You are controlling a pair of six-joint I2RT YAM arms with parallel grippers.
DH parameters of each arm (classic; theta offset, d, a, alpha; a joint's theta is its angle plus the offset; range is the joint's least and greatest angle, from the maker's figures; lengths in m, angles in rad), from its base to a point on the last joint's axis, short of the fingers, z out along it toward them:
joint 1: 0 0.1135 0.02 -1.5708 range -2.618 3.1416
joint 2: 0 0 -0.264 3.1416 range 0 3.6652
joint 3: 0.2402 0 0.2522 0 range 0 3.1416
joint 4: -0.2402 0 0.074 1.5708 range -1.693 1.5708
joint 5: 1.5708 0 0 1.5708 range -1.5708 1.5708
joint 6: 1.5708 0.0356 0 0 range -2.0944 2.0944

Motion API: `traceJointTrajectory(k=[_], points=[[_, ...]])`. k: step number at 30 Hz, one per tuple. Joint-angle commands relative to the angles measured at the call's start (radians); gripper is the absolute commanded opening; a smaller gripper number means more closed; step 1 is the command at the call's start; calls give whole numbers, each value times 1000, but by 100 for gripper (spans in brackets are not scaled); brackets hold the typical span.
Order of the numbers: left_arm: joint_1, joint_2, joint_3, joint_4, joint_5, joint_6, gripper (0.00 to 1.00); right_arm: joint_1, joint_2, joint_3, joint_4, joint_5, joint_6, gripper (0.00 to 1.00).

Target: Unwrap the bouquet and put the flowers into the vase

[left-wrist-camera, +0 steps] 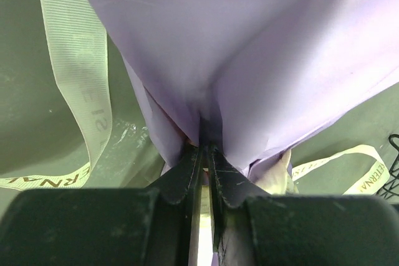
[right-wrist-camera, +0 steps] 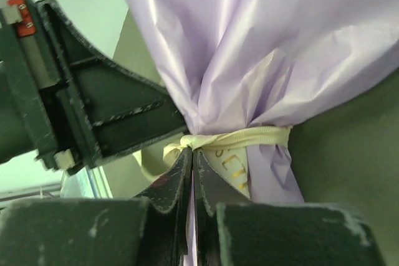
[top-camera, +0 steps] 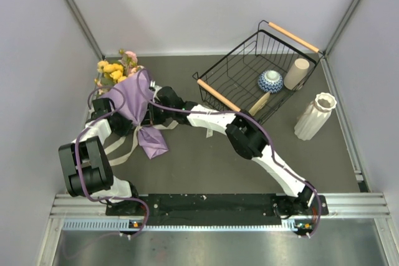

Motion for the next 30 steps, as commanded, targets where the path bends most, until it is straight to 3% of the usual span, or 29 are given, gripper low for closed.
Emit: traceJointTrajectory(k=[1, 17, 30], points=[[12, 0, -8, 2, -27, -5, 14, 8, -179, -69, 61, -34, -25, 0], [19, 3, -6, 4, -38, -5, 14, 6, -368, -164, -5, -34, -103, 0], [24, -12, -12, 15, -32, -8, 15, 6, -606, -202, -117, 50, -278, 0]])
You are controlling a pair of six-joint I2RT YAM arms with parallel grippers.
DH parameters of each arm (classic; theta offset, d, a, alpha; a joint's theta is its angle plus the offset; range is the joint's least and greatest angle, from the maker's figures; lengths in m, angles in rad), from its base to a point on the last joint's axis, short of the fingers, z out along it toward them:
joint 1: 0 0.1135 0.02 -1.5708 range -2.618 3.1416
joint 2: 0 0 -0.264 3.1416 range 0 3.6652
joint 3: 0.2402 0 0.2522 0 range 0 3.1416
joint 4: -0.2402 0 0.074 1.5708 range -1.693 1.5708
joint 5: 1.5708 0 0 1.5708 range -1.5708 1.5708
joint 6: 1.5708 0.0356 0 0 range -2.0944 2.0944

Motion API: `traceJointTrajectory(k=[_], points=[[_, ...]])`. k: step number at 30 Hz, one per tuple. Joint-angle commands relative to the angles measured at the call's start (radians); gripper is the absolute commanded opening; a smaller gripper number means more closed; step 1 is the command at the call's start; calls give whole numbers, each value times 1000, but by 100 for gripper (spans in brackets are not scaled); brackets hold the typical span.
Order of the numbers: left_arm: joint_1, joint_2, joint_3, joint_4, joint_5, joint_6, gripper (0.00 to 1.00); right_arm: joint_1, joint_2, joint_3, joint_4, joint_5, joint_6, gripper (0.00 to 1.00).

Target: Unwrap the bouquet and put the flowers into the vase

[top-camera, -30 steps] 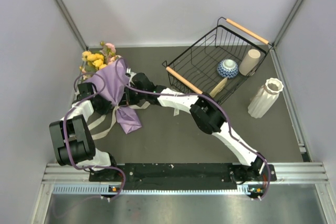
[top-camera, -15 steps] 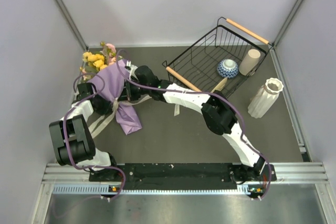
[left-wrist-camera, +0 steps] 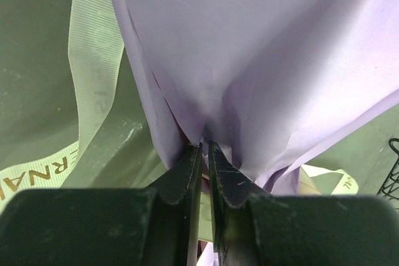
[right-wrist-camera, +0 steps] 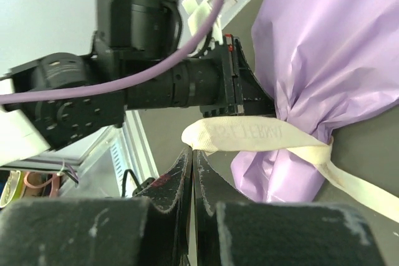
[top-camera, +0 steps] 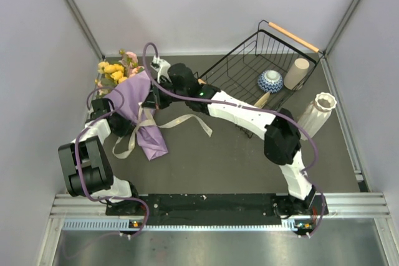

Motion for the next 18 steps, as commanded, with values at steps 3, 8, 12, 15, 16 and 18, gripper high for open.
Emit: traceJointTrajectory(k=[3, 8, 12, 15, 16, 18], points=[[13, -10, -17, 28, -19, -2, 15, 6, -241, -10, -55, 85, -147, 0], [16, -9, -14, 28, -16, -5, 15, 3, -347, 12, -147, 154, -224, 0], [16, -14, -15, 31, -12, -7, 15, 0, -424, 47, -227, 220, -311, 0], [18, -12, -17, 31, -8, -10, 15, 0, -499, 52, -273, 289, -371, 0], [21, -10, -17, 33, -3, -10, 15, 0, -538, 50, -287, 309, -387, 0], [19, -12, -14, 33, -2, -10, 15, 0, -579, 50, -319, 360, -425, 0]])
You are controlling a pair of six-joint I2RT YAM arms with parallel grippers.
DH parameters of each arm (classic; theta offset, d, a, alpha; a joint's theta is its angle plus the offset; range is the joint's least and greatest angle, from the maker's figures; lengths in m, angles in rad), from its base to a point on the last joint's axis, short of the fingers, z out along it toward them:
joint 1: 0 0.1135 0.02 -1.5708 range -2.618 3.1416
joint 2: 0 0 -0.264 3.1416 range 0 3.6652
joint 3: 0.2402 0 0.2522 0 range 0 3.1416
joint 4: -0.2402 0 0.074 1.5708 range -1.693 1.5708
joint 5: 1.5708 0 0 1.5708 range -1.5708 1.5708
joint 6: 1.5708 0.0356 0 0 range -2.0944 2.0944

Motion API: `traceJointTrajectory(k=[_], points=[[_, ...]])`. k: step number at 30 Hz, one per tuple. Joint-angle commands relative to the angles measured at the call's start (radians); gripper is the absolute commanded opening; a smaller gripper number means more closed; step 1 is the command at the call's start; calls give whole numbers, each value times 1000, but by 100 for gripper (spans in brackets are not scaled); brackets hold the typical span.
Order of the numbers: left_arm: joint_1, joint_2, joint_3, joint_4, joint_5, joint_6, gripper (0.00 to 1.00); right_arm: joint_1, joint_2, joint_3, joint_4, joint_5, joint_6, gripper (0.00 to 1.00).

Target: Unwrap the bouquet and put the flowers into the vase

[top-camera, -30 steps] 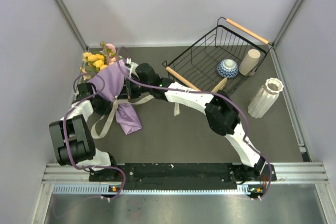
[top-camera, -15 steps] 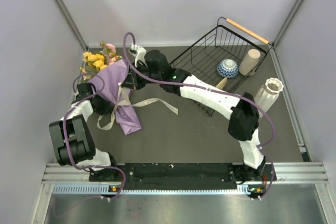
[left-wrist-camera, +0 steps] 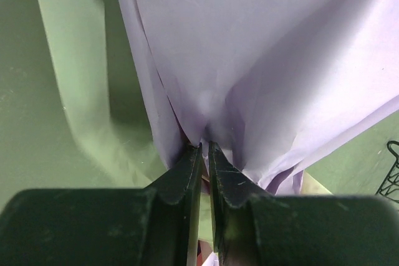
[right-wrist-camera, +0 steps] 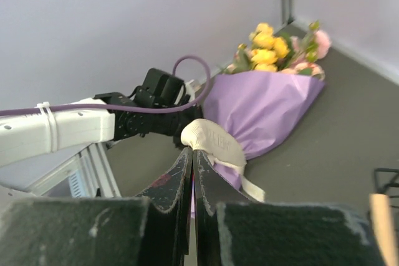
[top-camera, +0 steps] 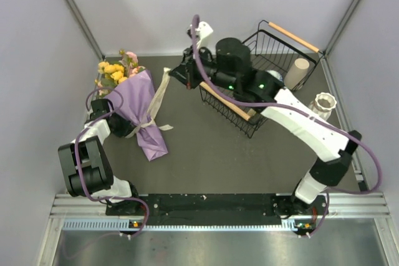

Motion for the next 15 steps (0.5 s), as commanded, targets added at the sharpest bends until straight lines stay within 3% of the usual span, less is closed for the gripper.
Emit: traceJointTrajectory(k=[1, 15], points=[[14, -14, -11, 30, -4, -2, 15, 0, -144, 48, -77, 150, -128, 0], [15, -12, -16, 38, 27, -15, 17, 0, -621, -52, -122, 424, -225, 0]])
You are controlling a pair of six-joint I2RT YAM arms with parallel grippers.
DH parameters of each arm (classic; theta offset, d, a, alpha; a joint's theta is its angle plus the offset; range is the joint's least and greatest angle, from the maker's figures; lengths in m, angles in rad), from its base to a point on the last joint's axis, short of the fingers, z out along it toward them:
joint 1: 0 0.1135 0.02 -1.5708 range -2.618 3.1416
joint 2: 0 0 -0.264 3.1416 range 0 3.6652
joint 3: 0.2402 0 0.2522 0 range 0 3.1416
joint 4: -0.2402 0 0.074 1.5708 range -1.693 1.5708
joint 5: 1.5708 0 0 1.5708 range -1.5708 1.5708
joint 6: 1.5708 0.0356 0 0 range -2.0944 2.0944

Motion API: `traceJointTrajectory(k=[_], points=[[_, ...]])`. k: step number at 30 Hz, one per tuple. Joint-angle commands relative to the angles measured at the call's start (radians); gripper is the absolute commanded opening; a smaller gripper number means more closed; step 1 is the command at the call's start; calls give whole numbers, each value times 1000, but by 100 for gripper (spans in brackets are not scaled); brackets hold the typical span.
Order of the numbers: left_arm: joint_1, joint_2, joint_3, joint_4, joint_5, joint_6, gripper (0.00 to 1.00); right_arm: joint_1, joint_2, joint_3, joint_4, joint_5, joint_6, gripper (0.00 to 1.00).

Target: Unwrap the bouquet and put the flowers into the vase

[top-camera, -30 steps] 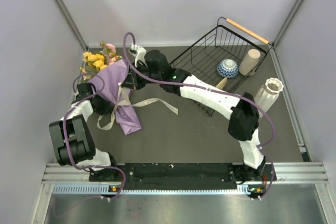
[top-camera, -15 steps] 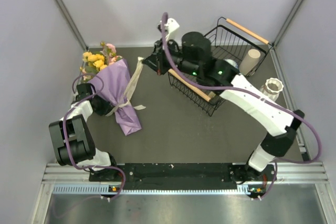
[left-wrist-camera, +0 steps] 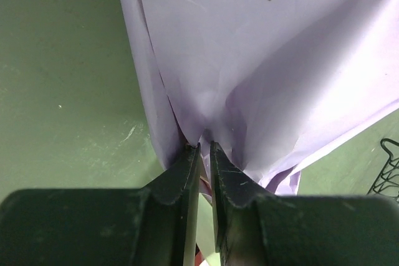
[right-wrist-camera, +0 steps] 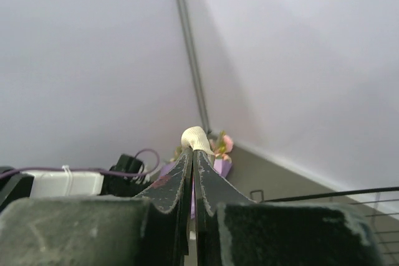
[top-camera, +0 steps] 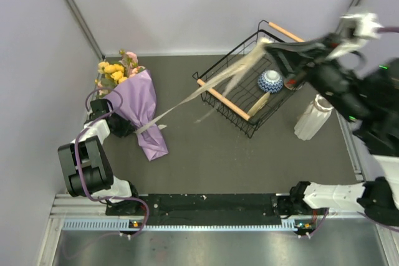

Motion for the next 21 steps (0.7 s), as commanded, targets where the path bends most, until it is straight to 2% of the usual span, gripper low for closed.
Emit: traceJointTrajectory(k=[1, 7, 18, 21], points=[[9, -14, -16, 38, 11, -3, 18, 0, -112, -44, 1, 182, -54, 0], [9, -27, -16, 41, 20, -3, 19, 0, -224, -62, -35, 277, -81, 0], [9, -32, -18, 43, 25, -2, 23, 0, -351, 30, -59, 411, -194, 0], [9, -37, -16, 43, 23, 1, 27, -2, -370, -21, -30, 362, -162, 0]])
